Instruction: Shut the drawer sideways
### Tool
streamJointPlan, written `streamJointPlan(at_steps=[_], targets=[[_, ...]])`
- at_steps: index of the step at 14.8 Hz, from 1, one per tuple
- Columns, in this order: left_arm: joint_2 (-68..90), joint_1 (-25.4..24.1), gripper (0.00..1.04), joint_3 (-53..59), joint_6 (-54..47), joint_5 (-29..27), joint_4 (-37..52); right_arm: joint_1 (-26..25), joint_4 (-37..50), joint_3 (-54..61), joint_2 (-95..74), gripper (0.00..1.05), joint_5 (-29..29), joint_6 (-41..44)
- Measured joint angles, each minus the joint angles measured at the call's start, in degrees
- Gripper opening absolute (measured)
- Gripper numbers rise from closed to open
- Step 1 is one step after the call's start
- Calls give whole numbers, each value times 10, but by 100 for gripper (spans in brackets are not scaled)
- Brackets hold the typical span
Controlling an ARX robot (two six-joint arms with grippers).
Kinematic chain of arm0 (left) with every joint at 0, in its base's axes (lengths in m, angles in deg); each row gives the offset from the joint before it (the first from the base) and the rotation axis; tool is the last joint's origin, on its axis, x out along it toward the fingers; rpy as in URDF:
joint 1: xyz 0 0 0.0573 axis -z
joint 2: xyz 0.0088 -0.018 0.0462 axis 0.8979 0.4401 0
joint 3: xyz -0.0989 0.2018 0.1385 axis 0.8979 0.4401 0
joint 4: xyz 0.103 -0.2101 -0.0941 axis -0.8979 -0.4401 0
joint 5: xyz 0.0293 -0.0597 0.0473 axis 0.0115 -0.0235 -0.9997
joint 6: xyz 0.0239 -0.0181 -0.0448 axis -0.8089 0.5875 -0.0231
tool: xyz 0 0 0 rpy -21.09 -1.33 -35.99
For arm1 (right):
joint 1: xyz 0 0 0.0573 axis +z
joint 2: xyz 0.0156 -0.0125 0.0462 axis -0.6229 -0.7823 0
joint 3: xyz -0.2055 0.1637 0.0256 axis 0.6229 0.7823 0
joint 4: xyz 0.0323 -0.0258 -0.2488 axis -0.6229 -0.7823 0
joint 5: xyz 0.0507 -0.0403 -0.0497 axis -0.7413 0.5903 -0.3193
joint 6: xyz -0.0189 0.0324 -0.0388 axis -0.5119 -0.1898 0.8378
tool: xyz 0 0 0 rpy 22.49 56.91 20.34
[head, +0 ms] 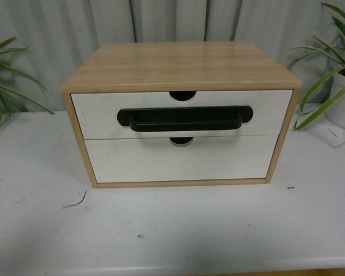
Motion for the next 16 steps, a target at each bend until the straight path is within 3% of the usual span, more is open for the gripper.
streamJointPlan(at_steps=[3,5,7,8,16], targets=[[-33,0,2,18,0,0,-11,0,-26,6,31,2,0,0],[-57,0,2,18,0,0,-32,0,-124,5,127,2,0,0],[-85,0,2,17,0,-1,-68,0,-129,5,126,2,0,0],[-158,0,2,18,0,-1,-151,0,-128,5,127,2,0,0],[-165,0,2,18,0,0,-146,0,-128,5,127,2,0,0]])
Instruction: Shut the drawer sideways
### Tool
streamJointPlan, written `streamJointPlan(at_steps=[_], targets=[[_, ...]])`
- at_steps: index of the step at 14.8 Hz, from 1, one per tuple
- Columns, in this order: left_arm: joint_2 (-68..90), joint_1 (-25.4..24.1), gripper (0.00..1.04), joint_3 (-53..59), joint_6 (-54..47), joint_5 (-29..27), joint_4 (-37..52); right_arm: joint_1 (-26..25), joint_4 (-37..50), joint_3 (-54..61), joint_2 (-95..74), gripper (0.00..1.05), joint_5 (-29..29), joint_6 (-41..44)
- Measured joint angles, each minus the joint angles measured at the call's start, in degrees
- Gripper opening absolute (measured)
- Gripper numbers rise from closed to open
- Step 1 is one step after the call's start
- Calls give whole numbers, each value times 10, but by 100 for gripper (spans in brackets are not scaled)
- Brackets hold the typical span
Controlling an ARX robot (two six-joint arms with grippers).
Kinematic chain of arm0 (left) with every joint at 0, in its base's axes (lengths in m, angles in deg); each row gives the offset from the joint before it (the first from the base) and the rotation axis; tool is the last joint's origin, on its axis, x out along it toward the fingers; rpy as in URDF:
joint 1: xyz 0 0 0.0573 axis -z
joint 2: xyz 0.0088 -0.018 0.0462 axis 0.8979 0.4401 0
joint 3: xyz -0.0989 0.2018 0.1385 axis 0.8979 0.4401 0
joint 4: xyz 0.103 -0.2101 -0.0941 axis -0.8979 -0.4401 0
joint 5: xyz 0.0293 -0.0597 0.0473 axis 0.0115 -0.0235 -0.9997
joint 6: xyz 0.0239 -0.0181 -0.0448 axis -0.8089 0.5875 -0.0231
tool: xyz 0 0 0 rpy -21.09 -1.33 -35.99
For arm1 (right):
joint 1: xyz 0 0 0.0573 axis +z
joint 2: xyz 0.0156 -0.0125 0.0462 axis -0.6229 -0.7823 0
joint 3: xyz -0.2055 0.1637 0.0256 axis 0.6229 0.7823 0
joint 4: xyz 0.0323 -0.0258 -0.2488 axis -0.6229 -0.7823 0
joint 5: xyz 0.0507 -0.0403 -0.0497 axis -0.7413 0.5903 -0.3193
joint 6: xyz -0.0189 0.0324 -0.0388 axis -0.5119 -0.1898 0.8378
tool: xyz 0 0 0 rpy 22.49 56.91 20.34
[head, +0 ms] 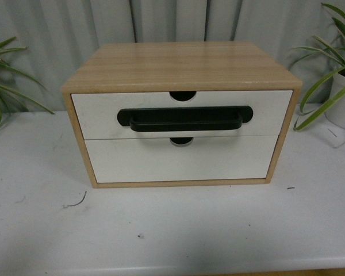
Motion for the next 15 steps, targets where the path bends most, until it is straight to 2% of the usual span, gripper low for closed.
streamJointPlan(at_steps=[1,2,6,8,9,10,15], targets=[[0,0,3,0,1,0,0,0,0,0,0,2,0,0],[0,0,18,0,1,0,0,0,0,0,0,6,0,0],[0,0,68,0,1,0,0,0,0,0,0,59,0,0],[0,0,97,0,1,0,0,0,0,0,0,86,0,0],[0,0,98,0,0,0,0,0,0,0,0,100,0,0],[0,0,98,0,1,0,0,0,0,0,0,97,0,0],[0,0,98,0,1,0,0,0,0,0,0,98,0,0]])
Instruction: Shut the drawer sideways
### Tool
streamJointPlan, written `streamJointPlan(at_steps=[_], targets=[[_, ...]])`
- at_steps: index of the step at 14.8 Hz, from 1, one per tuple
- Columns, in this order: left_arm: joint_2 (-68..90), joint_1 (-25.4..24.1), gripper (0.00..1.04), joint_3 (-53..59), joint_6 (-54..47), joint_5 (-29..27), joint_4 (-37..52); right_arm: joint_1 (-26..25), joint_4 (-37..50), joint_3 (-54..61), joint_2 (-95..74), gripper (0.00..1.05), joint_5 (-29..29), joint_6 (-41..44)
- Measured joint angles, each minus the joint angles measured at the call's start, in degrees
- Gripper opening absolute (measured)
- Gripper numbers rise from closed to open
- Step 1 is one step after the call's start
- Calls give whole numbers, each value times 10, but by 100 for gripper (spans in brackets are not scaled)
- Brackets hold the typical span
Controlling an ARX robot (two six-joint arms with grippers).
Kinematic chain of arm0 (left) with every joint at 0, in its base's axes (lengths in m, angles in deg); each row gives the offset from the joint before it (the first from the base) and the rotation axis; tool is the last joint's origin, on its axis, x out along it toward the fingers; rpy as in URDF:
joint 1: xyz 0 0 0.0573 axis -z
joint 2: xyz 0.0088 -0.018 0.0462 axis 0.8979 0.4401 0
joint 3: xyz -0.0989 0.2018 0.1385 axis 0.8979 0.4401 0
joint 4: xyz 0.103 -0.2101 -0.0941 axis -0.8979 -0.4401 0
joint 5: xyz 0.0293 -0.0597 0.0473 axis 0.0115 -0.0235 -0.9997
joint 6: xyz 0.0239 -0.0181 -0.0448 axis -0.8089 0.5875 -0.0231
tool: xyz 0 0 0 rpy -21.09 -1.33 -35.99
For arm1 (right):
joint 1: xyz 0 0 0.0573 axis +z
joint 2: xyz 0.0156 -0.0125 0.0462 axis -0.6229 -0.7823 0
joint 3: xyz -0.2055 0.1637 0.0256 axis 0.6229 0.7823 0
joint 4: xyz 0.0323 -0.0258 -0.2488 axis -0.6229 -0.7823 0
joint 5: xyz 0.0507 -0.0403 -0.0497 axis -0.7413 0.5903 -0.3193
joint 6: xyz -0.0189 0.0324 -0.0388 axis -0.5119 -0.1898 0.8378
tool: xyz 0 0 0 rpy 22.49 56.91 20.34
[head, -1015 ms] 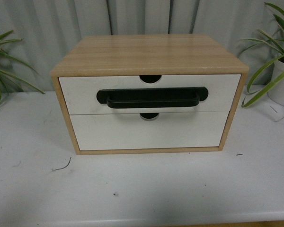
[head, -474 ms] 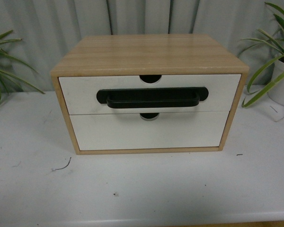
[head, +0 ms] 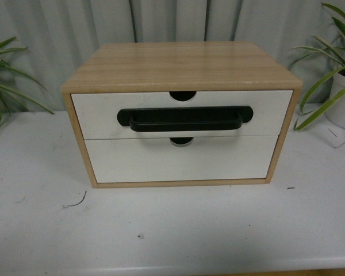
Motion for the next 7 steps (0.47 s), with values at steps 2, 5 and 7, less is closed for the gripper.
streamJointPlan(at_steps=[2,5,7], targets=[[0,0,98,0,0,0,0,0,0,0,0,98,0,0],[0,0,98,0,0,0,0,0,0,0,0,98,0,0],[0,0,98,0,0,0,0,0,0,0,0,98,0,0]])
